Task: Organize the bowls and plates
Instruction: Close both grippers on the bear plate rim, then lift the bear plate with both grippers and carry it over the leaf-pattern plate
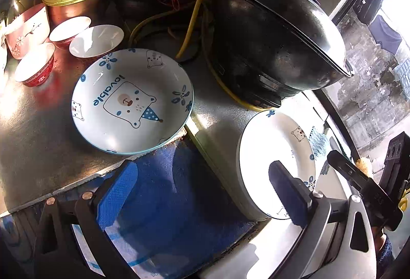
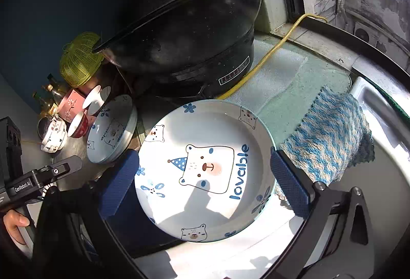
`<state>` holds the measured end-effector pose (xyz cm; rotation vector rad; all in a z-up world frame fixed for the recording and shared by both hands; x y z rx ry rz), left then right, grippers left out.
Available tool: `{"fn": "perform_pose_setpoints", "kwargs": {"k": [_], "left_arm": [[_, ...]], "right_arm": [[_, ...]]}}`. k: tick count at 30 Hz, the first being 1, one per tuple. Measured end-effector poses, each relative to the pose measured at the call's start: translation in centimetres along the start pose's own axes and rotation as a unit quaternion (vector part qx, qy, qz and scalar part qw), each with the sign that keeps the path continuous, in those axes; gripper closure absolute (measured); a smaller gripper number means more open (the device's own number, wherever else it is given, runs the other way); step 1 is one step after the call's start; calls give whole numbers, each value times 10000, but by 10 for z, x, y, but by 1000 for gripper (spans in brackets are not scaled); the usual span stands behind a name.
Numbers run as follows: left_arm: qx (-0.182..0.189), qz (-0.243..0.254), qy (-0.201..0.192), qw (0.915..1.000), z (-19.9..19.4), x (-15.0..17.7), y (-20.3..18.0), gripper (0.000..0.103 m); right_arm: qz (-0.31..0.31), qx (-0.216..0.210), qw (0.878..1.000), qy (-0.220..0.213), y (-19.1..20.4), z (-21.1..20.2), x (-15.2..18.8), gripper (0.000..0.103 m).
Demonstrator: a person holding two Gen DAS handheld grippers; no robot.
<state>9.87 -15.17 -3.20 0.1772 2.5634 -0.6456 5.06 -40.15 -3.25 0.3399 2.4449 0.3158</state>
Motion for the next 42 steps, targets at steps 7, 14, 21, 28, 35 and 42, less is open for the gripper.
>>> {"fn": "perform_pose_setpoints", "kwargs": {"k": [7,14,21,28,35,42], "left_arm": [[167,350,153,9991,29,-1,-26,1],[213,462,276,9983,58,-2,-38,17],[193,384,557,9975,82,1,-33,56],[320,405,829,9952,94,9,-32,89],[191,535,979,9936,99,11,-34,92],[231,519,981,9935,91,16,-32,92]], "right_arm": [[321,-155,9993,128,-33,18,-3,27],[503,-165,9982,294,-54,37,-1,50],[608,-292,9964,513,-66,57,3,77],[604,-353,9955,636,-69,66,8,87],[613,-189,9958,659,-62,68,13,89],[475,-74,9969,623,-53,60,16,89]]}}
Point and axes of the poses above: each gripper's, at about its wrist camera, not at the fingertips, and z roughly the way its jaws point, y to its left, x to its underside, the point moved 1 cm from there along z, roughly the way its jaws point, and after that the axes turned 6 degrees about x, right-handed, at the moved point
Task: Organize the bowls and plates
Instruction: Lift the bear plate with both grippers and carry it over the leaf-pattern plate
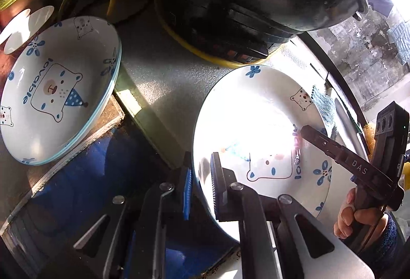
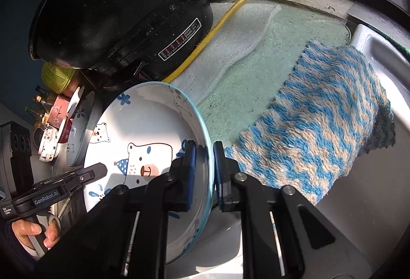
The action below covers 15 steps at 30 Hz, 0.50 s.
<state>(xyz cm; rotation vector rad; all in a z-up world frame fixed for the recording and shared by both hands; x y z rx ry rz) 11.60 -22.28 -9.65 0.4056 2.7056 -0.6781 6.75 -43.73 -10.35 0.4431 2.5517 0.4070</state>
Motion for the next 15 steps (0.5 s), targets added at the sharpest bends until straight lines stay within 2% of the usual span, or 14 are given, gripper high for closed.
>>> {"fn": "perform_pose_setpoints", "kwargs": {"k": [15], "left_arm": [[-48,-183,-393,9990,-50,14,22,92]], "right_arm": [[-471,-149,9987,-94,53,-17,1,89]]}}
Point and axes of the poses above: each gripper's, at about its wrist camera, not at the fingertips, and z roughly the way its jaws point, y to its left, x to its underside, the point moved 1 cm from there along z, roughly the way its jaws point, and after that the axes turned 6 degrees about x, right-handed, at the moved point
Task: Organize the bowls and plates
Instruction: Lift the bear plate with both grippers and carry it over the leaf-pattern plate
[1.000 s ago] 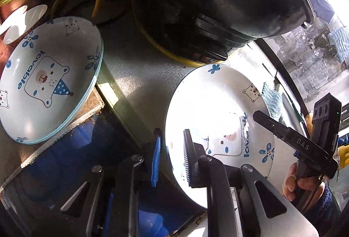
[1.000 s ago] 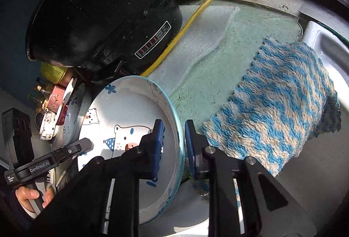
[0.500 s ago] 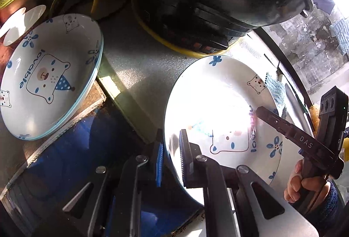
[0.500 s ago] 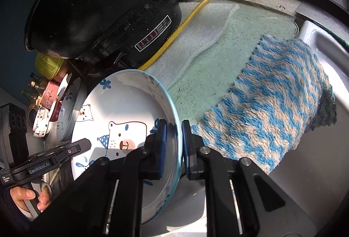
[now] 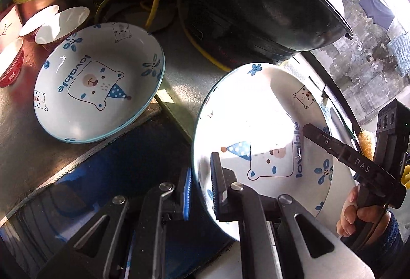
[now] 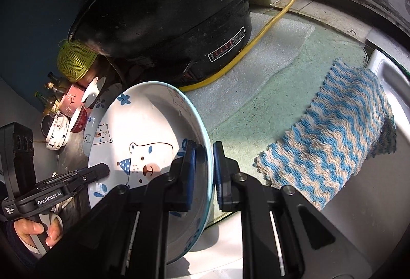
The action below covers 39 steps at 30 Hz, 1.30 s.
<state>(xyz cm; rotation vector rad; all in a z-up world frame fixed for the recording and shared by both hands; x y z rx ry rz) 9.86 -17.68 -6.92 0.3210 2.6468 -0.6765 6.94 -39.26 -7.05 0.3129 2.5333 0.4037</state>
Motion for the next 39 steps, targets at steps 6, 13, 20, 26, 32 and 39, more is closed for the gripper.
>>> {"fn": "perform_pose_setpoints", "kwargs": {"k": [6,13,20,26,32,39], "left_arm": [[-51,-114,-193,9997,-26,7,21,92],[-98,-265,-428,9987,-56,17,41,92],[-171,-430,-648,9968,-81,29,63,92],[-302,-691,-788,9940,-103,42,89,92],[-491,-1045,-941,9888,-126,55,124,92],[-785,-1519,-1102,9791,-152,71,167,92]], "right_arm": [[-209,-57,9998,-37,25,-7,4,89],[-481,-107,9988,-46,59,-14,10,89],[-786,-190,9967,-26,93,-16,15,89],[-1078,-333,9936,98,126,-6,21,89],[-1408,-527,9882,280,167,11,26,89],[-1835,-823,9780,549,221,37,32,89]]}}
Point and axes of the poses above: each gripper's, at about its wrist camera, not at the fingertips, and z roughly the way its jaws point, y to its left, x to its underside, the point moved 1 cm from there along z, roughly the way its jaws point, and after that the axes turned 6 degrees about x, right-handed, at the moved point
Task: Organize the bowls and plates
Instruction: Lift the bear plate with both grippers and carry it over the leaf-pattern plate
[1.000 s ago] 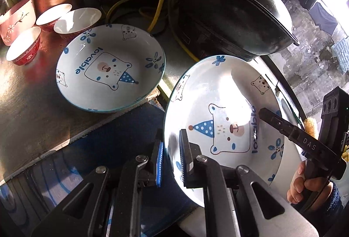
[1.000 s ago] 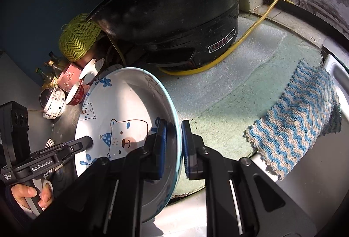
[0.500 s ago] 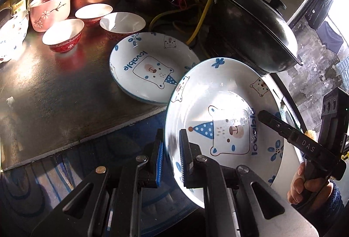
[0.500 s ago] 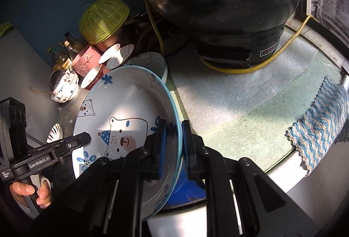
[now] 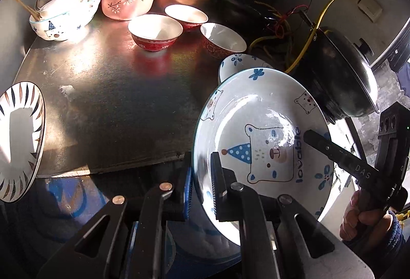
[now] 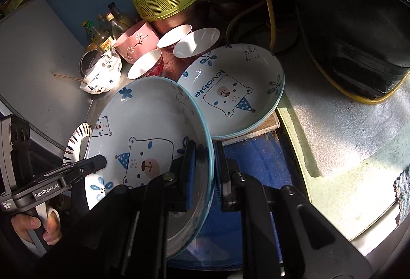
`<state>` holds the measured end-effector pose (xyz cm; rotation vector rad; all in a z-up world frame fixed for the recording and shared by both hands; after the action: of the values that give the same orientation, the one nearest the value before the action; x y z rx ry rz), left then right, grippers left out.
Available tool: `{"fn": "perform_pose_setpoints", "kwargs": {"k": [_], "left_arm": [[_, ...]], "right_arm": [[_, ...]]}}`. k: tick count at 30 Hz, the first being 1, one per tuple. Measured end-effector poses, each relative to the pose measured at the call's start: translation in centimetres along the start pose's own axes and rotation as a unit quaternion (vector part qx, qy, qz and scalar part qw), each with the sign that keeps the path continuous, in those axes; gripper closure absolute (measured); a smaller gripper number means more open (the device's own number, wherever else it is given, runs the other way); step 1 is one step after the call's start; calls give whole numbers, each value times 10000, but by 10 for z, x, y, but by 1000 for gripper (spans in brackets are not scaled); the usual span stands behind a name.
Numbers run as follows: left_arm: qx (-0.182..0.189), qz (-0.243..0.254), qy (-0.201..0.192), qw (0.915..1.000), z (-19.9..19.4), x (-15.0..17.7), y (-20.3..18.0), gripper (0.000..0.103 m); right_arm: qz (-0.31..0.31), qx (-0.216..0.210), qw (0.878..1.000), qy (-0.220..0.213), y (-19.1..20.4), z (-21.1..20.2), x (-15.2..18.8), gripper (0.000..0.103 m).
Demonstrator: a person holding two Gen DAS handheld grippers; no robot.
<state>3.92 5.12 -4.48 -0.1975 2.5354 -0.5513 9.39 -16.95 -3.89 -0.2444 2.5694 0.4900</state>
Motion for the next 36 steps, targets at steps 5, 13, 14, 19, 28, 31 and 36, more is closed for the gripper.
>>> {"fn": "perform_pose_setpoints", "kwargs": {"k": [5,13,14,19,28,31,36], "left_arm": [[-245,-355,-129,9990,-15,0,34,92],[-549,-841,-348,9943,-40,4,81,92],[-579,-891,-372,9936,-42,4,86,92],[-697,-1119,-474,9901,-54,8,107,92],[-946,-1618,-658,9801,-76,17,154,92],[-1038,-1775,-734,9759,-84,17,169,92],[-1202,-2024,-843,9682,-98,19,196,92]], "right_arm": [[-307,-242,9990,196,33,22,-7,89],[-769,-566,9945,434,81,47,-14,89],[-814,-595,9939,453,86,49,-15,89],[-1034,-724,9905,554,109,62,-17,89],[-1474,-976,9814,743,162,87,-21,89],[-1619,-1074,9776,813,180,98,-23,89],[-1854,-1247,9702,933,212,115,-24,89]]}}
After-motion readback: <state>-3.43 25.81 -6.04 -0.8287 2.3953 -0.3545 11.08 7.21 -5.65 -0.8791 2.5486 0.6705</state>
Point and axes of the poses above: each gripper's, at about its wrist camera, not at the fingertips, and z roughly the way its jaws point, y to its left, x to its underside, the point moved 1 cm from there along z, roughly the way its jaws point, and after that the axes turned 6 degrees about x, right-handed, at the moved point
